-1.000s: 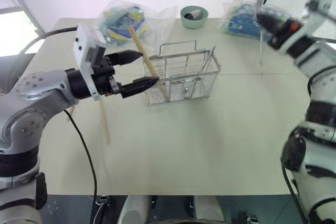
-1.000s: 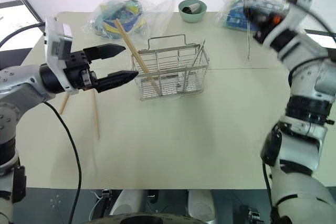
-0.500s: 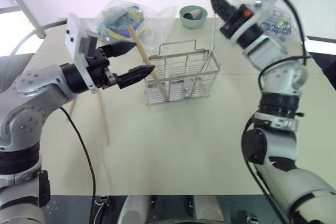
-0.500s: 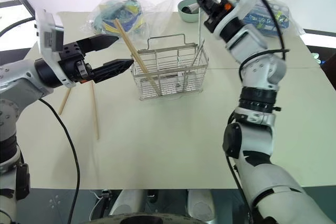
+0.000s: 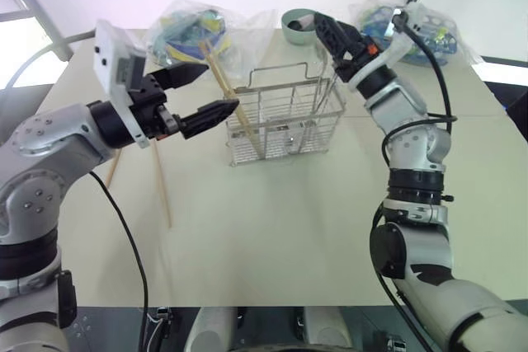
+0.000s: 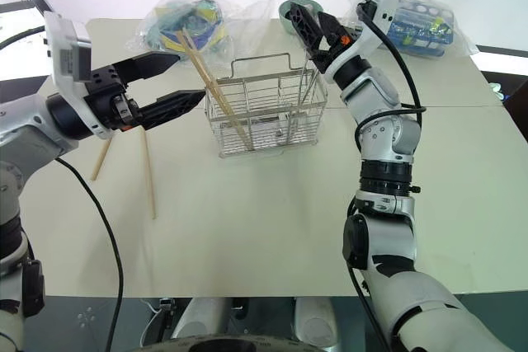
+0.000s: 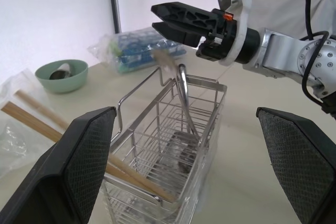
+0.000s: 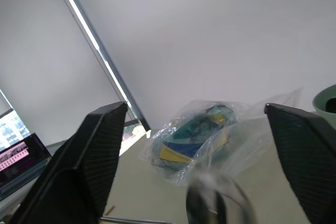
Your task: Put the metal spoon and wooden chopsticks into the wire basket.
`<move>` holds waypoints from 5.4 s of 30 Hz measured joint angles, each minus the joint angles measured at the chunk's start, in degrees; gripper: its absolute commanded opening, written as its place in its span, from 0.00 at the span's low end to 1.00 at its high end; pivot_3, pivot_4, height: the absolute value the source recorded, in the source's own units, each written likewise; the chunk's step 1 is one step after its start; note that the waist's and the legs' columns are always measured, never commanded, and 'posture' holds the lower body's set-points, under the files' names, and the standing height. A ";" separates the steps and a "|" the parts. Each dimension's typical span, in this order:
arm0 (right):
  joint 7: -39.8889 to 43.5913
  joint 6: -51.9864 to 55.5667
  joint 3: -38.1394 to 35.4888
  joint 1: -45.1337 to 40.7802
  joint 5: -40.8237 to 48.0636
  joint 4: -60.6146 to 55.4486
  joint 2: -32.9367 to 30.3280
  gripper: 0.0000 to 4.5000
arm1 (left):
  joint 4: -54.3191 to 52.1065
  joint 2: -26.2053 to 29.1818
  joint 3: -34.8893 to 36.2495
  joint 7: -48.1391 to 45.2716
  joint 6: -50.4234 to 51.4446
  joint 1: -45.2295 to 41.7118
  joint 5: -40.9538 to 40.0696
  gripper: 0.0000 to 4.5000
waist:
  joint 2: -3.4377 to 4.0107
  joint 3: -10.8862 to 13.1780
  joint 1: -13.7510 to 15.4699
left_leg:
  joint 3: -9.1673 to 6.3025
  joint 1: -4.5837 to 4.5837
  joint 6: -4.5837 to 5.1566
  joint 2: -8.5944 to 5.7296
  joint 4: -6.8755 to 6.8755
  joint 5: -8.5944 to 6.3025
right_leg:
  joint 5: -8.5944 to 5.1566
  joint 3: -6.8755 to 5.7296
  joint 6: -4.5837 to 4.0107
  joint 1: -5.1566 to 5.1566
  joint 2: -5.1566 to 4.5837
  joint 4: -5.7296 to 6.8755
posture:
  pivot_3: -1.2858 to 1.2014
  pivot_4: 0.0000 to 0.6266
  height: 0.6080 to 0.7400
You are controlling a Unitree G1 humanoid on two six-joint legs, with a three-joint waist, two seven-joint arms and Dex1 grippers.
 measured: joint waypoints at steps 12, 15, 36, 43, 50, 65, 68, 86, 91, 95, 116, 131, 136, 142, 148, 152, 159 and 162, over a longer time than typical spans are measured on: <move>4.38 12.84 -6.18 -2.17 14.44 -2.42 -11.88 1.00 | 2.45 -0.07 0.00 5.46 0.54 -2.72 1.35 1.00 | 0.01 0.00 0.24 | 0.00 -0.02 0.01 -0.01 0.00 -0.01 | 0.00 0.00 -0.01 0.02 -0.03 -0.04 | 0.52 0.24 0.68; 12.75 18.35 -5.20 -1.85 18.44 -6.69 -19.78 1.00 | 8.24 -0.01 0.85 12.56 3.41 -5.44 4.30 1.00 | 0.01 0.00 0.24 | 0.00 -0.01 0.04 0.01 -0.01 -0.02 | -0.01 -0.01 0.00 0.03 -0.02 -0.04 | 0.52 0.24 0.68; 32.51 20.91 7.59 18.01 16.45 -27.06 -32.21 1.00 | 49.66 1.63 -6.37 21.19 7.04 -13.13 31.65 1.00 | -0.13 0.00 1.58 | 0.01 -0.16 -0.02 -0.04 0.03 -0.07 | 0.06 -0.01 0.10 -0.09 -0.30 -0.13 | 0.52 0.24 0.68; 31.50 20.42 7.22 19.42 16.68 -27.94 -32.21 1.00 | 67.22 -1.36 -8.16 16.82 -2.60 -19.58 38.84 1.00 | -0.18 -0.02 1.79 | -0.01 -0.28 -0.01 -0.06 0.07 -0.06 | 0.13 -0.06 0.21 -0.10 -0.33 -0.20 | 0.52 0.24 0.68; 29.49 20.04 6.93 19.84 16.98 -28.71 -32.09 1.00 | 83.45 -4.28 -10.65 12.31 -10.86 -25.51 45.02 1.00 | -0.22 -0.02 1.48 | 0.00 -0.41 0.02 -0.07 0.11 -0.05 | 0.18 -0.11 0.25 -0.22 -0.32 -0.15 | 0.52 0.24 0.68; 27.61 19.92 5.17 22.11 17.75 -29.70 -32.13 1.00 | 93.98 -5.40 -10.29 9.12 -17.67 -29.36 49.50 0.01 | -0.28 -0.06 1.45 | 0.01 -0.43 0.04 -0.09 0.21 -0.05 | 0.25 -0.12 0.32 -0.20 -0.31 -0.12 | 0.52 0.24 0.68; 27.43 19.92 4.68 22.33 17.89 -29.72 -32.14 1.00 | 94.17 -5.40 -10.10 9.76 -18.06 -29.36 49.67 0.01 | -0.28 -0.06 1.47 | 0.01 -0.43 0.04 -0.09 0.21 -0.05 | 0.26 -0.12 0.32 -0.20 -0.31 -0.11 | 0.52 0.24 0.68; 25.70 20.93 3.78 22.37 18.05 -29.59 -33.03 1.00 | 56.50 -16.22 15.20 18.10 -23.82 -31.89 19.94 0.01 | -0.58 -0.08 1.54 | -0.04 -0.90 0.08 -0.18 0.59 -0.04 | 0.46 -0.12 0.50 -0.43 -0.33 -0.13 | 0.52 0.24 0.68; 23.86 21.28 3.77 22.41 18.15 -29.59 -32.83 1.00 | 35.40 -25.04 12.10 21.89 -12.37 -29.97 9.39 0.01 | -0.57 -0.09 1.22 | -0.02 -0.82 0.09 -0.13 0.64 -0.04 | 0.46 -0.08 0.50 -0.35 -0.29 -0.09 | 0.52 0.24 0.68; 21.92 21.35 3.59 22.72 18.73 -29.62 -32.31 1.00 | 28.00 -30.05 8.97 24.62 -9.11 -26.96 6.48 0.01 | -0.56 -0.09 1.09 | -0.01 -0.76 0.13 -0.12 0.65 -0.05 | 0.47 -0.08 0.48 -0.29 -0.24 -0.09 | 0.52 0.24 0.68; 12.94 22.34 0.68 22.26 23.65 -29.61 -31.99 1.00 | 29.30 -41.47 -9.39 19.28 -22.77 -16.64 23.21 0.09 | -0.53 -0.10 1.55 | 0.01 -0.83 0.52 -0.11 1.17 -0.29 | 0.47 -0.09 0.49 -0.07 -0.17 -0.15 | 0.52 0.24 0.68; 12.53 22.01 1.04 21.92 23.53 -29.15 -30.85 1.00 | 17.83 -39.84 -4.14 24.76 -13.93 -20.30 16.19 0.99 | -0.53 -0.10 1.53 | 0.00 -0.83 0.54 -0.12 1.18 -0.31 | 0.47 -0.11 0.49 -0.05 -0.22 -0.18 | 0.52 0.24 0.68; 12.92 21.29 1.10 21.87 23.48 -28.97 -30.52 1.00 | 21.67 -29.97 3.65 40.99 -4.41 -25.61 20.13 0.99 | -0.43 -0.16 1.29 | 0.00 -0.76 0.54 -0.07 1.16 -0.30 | 0.47 -0.09 0.51 -0.06 -0.05 -0.10 | 0.52 0.24 0.68; 13.27 20.67 1.35 21.88 22.89 -27.97 -29.70 1.00 | 27.42 -24.82 2.51 53.27 10.79 -24.43 32.56 0.99 | -0.49 -0.13 2.48 | -0.02 -0.86 0.54 -0.16 1.23 -0.31 | 0.52 -0.07 0.59 -0.05 -0.03 -0.16 | 0.52 0.24 0.68; 14.32 20.11 2.13 21.75 21.77 -26.84 -29.63 1.00 | 28.02 -30.36 1.01 54.57 20.54 -18.92 35.70 0.99 | -0.49 -0.13 3.05 | 0.00 -0.87 0.51 -0.14 1.21 -0.32 | 0.53 0.00 0.60 -0.11 -0.05 -0.18 | 0.52 0.24 0.68; 14.87 19.88 2.20 21.76 20.12 -25.65 -29.63 1.00 | 27.97 -35.61 4.48 56.85 26.47 -16.35 37.53 0.99 | -0.49 -0.13 2.96 | 0.01 -0.87 0.48 -0.10 1.20 -0.32 | 0.53 0.00 0.60 -0.16 -0.05 -0.16 | 0.52 0.24 0.68; 14.58 19.85 2.17 22.19 19.55 -25.46 -29.13 1.00 | 28.26 -37.31 9.08 58.15 27.10 -15.37 41.94 0.99 | -0.49 -0.13 3.18 | 0.04 -0.88 0.46 -0.13 1.20 -0.32 | 0.53 0.00 0.60 -0.14 -0.08 -0.17 | 0.52 0.24 0.68; 13.68 19.49 2.17 22.19 18.82 -25.47 -28.64 1.00 | 30.35 -37.94 9.14 57.93 27.01 -15.38 43.39 0.99 | -0.50 -0.14 3.20 | 0.04 -0.88 0.46 -0.15 1.20 -0.33 | 0.54 0.00 0.60 -0.13 -0.10 -0.18 | 0.52 0.24 0.68</move>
